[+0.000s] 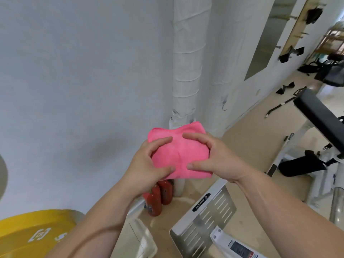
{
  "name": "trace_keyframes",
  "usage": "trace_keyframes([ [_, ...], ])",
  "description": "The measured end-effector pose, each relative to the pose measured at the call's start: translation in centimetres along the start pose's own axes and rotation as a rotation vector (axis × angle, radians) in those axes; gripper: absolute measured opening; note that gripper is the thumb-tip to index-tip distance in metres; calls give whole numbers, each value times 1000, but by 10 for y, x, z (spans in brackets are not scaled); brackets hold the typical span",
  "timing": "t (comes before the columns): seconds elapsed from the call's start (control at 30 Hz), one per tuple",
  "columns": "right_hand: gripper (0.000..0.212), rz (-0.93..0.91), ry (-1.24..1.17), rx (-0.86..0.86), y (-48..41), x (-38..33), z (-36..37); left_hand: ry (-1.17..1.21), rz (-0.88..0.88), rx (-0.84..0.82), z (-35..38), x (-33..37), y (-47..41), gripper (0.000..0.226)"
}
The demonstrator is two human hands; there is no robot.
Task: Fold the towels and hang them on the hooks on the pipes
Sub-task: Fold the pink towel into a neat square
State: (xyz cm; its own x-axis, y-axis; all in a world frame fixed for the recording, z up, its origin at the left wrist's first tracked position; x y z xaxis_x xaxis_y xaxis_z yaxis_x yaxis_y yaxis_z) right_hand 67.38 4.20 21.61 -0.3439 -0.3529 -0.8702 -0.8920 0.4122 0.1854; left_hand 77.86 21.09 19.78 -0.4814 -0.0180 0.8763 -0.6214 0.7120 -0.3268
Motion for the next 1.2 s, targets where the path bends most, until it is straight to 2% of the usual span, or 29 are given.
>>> trace_keyframes([
  [0.13, 90, -56, 233, 52, -20, -11, -35, -239, 55, 31, 8, 21, -40, 73],
  [0.23, 90, -117, 377, 124, -38, -16, -61, -347, 49, 112, 17, 35, -72, 56],
  [0.3, 82, -184, 438, 178, -51, -19, -80, -352, 62, 135, 26, 45, -92, 42],
  [0.37, 65, -252, 450, 205, -65, -20, -102, -386, 80, 111, 36, 54, -113, 31],
  [0.5, 31, -359, 412, 222, -87, -19, -154, -386, 43, 61, 58, 63, -148, 25],
  [0.57, 23, -358, 363, 132, -97, -19, -179, -323, 41, 40, 71, 71, -163, 21],
  [0.7, 23, -332, 86, -76, -114, -22, -215, -95, 18, 124, 88, 92, -187, 19],
  [0.9, 38, -316, -289, -121, -145, -27, -236, 30, 6, 400, 88, 98, -208, 45],
  [1.03, 30, -428, -229, 54, -160, -41, -245, -2, 107, 362, 93, 106, -217, 62],
  [1.1, 37, -466, -222, 93, -166, -55, -248, -108, 182, 370, 89, 115, -226, 52],
  [1.2, 38, -506, -223, 34, -173, -82, -255, -170, 221, 402, 73, 131, -244, 35],
])
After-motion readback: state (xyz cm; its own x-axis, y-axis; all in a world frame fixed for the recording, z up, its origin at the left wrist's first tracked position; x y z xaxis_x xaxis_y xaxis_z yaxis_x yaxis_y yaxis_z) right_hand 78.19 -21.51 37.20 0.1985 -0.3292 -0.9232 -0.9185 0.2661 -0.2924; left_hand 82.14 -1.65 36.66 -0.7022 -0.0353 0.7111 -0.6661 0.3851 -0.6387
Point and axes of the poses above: each hand's wrist, its own y-axis away from the middle knuckle, its own z-axis out of the palm, x = y × z, the point moved 7 cm from there along -y, towards the middle knuckle, and after that the axes turned 15 degrees about z, right-handed, at the moved point
